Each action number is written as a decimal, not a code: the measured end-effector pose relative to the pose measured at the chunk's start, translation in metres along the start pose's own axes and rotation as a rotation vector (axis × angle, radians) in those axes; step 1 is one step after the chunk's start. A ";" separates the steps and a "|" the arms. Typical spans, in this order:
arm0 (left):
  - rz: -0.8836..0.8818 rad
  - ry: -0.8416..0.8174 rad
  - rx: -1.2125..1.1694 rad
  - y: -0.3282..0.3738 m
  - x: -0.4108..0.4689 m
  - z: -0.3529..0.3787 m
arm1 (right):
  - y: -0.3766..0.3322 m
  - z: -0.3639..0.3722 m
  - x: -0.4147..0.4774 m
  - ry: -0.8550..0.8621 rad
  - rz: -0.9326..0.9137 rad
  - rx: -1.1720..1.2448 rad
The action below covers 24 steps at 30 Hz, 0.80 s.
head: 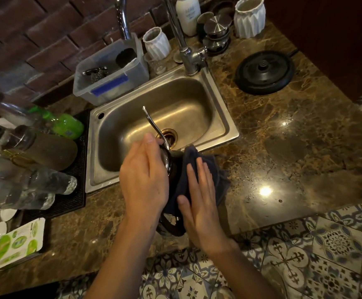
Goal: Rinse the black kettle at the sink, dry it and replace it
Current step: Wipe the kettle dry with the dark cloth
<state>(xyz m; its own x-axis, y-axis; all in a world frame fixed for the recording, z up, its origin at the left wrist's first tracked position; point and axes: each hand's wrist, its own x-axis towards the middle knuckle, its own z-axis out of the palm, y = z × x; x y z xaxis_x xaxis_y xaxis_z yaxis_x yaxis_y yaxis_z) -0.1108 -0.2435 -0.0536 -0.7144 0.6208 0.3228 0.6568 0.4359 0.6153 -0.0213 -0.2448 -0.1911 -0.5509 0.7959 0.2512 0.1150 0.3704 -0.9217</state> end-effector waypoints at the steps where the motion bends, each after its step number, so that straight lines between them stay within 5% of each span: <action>1: 0.002 -0.003 0.007 0.000 0.000 0.000 | -0.001 -0.004 0.012 0.012 -0.038 0.012; 4: 0.008 -0.004 0.022 0.001 0.002 0.000 | -0.008 -0.014 0.060 0.002 -0.041 0.095; 8: -0.009 -0.018 -0.005 0.002 0.000 0.000 | -0.017 -0.032 0.125 -0.435 0.155 -0.057; 10: -0.019 -0.024 -0.007 0.003 0.000 0.000 | -0.014 -0.036 0.132 -0.524 0.186 -0.106; 17: -0.035 -0.001 -0.021 0.007 0.001 0.001 | 0.001 -0.032 0.051 -0.207 0.308 0.227; 24: -0.030 0.000 0.033 0.004 -0.001 0.001 | 0.008 -0.004 0.005 -0.046 -0.155 -0.078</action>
<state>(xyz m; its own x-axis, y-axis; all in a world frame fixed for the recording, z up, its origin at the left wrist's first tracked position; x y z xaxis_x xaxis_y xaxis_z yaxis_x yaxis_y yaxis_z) -0.1075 -0.2413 -0.0526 -0.7337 0.6072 0.3049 0.6430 0.4756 0.6003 -0.0201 -0.2358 -0.1955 -0.6036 0.7043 0.3736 0.0883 0.5248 -0.8466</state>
